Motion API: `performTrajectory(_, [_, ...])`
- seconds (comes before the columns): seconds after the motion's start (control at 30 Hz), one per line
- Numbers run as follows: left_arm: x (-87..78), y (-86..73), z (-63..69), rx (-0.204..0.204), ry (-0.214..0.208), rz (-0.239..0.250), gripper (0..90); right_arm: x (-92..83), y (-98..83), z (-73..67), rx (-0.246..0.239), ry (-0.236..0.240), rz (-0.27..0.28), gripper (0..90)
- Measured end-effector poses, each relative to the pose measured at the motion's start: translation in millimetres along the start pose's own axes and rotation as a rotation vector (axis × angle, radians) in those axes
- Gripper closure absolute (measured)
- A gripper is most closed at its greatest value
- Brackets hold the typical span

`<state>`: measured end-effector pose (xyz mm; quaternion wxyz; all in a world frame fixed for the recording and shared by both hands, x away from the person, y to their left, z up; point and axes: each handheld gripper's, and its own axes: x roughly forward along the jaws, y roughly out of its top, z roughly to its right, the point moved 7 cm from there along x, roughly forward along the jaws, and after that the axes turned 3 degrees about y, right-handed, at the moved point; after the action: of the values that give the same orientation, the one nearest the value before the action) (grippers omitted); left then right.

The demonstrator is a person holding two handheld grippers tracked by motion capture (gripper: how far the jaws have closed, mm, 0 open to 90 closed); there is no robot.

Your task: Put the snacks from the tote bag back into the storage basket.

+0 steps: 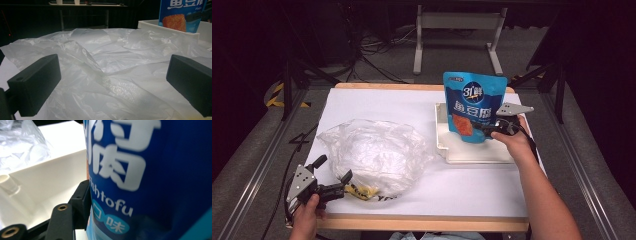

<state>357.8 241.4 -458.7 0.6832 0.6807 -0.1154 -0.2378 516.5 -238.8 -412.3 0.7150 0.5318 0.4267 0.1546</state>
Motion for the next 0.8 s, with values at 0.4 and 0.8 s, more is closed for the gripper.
performTrajectory(0.4, [0.1, 0.0, 0.3, 0.0, -0.002, 0.0, 0.2, -8.3, -0.4, 15.6, -0.011, -0.073, -0.014, 34.1])
performTrajectory(0.8, [-0.1, 0.2, 0.3, -0.001, -0.001, 0.001, 0.2, -20.3, -0.6, 25.9, -0.046, -0.112, -0.036, 28.2])
